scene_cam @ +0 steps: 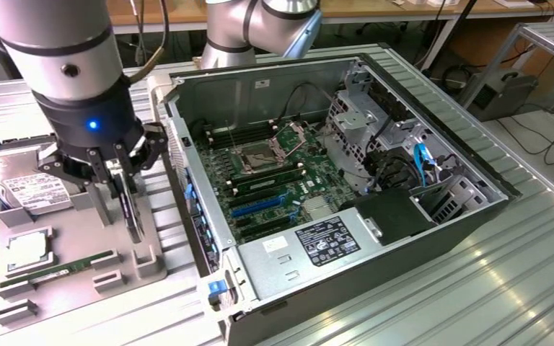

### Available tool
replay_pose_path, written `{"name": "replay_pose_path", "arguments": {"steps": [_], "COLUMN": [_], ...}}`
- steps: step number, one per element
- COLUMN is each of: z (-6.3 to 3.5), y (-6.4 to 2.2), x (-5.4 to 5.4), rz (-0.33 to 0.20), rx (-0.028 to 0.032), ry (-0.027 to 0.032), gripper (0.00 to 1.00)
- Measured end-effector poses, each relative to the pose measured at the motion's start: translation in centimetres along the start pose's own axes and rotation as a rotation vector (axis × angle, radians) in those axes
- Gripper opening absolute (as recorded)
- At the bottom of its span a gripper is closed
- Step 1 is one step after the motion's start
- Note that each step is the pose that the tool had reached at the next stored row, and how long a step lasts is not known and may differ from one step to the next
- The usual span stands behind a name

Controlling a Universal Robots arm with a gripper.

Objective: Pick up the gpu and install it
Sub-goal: 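Pick up the gpu and move the gpu toward the slot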

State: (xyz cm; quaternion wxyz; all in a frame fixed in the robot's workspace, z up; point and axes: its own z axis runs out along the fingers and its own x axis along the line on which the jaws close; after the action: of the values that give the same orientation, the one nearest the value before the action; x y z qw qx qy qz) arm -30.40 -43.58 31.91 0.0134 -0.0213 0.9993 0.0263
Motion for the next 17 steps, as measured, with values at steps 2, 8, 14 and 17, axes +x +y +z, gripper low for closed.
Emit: {"name": "replay_pose_path", "arguments": {"steps": [2,8,14,17], "z": [-0.91,-3.81,-6.98,-8.32], "y": [-0.05,-0.4,-1.1,-1.54], "x": [-0.2,-0.8,-2.1,-3.0], "rz": [-0.001,-0.001,-0.001,-0.001], "rx": [-0.0001,-0.0001,-0.0001,-0.0004], "ry": [0.0,0.0001,0.0005,0.0016], "gripper": [0.26,0.26,0.26,0.26]}}
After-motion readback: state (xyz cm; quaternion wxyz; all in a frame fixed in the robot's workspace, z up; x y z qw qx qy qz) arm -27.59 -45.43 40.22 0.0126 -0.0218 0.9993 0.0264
